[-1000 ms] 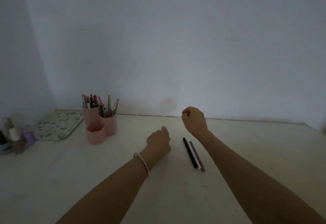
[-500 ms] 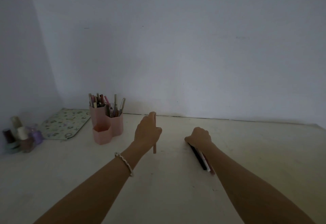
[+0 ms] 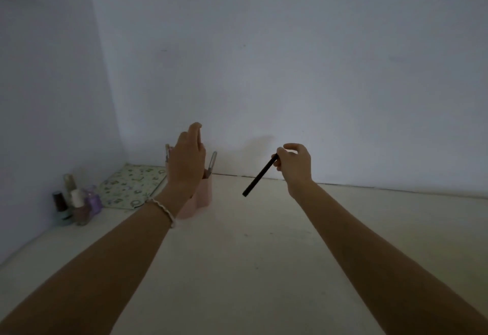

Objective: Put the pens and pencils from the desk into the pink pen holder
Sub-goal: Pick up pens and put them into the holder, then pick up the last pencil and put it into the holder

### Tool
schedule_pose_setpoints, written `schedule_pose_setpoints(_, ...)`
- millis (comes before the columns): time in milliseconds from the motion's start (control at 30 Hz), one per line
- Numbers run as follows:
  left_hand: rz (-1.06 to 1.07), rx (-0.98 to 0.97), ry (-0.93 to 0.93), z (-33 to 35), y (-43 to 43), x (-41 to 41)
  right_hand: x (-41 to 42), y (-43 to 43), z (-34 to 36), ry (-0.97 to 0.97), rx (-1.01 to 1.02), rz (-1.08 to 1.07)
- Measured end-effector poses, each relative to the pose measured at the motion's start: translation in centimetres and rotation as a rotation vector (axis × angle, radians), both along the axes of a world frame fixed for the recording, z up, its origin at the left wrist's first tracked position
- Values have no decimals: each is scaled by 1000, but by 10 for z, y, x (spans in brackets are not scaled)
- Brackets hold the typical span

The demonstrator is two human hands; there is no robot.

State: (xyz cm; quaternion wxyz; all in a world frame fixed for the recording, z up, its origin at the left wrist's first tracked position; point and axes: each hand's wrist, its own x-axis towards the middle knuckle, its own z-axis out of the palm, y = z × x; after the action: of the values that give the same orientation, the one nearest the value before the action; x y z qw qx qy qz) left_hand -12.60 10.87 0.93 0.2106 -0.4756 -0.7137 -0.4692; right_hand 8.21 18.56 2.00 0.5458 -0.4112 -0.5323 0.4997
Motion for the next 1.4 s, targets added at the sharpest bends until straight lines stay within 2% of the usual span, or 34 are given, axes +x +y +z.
schedule_pose_setpoints(167, 205, -317, 300, -24, 6, -13, -25, -11, 3, 26, 145, -63)
schedule_pose_setpoints(233, 268, -342, 387, -28, 5, -17, -36, -14, 3, 20, 226, -66)
schedule_pose_setpoints(333, 257, -148, 365, -20, -3, -21, -59, -19, 3, 20, 370, -37)
schedule_pose_setpoints(400, 221, -85, 353, -13, -9, -22, -79, -23, 2, -28, 460, -11)
schedule_pose_setpoints(633, 144, -35, 273, -2, -24, -20, -123, -28, -30, -436, 712, 69)
schedule_pose_setpoints(733, 123, -44, 242, -2, -28, -18, -123, -29, -37, -681, 905, 22)
schedule_pose_setpoints(800, 111, -48, 209, -3, -29, -15, -117, -32, -34, -711, 983, -15)
schedule_pose_setpoints(933, 23, -61, 184, -4, -26, 17, -83, -34, -20, -607, 957, -110)
schedule_pose_setpoints(1133, -235, -119, 89, -10, -6, 100, -3, -25, -5, -645, 863, -172)
schedule_pose_setpoints(1300, -357, -273, 20, -19, 8, 176, 70, -18, 4, -692, 738, -246)
schedule_pose_setpoints(1400, -453, -477, -49, -30, 15, 214, 107, -16, 9, -689, 696, -282)
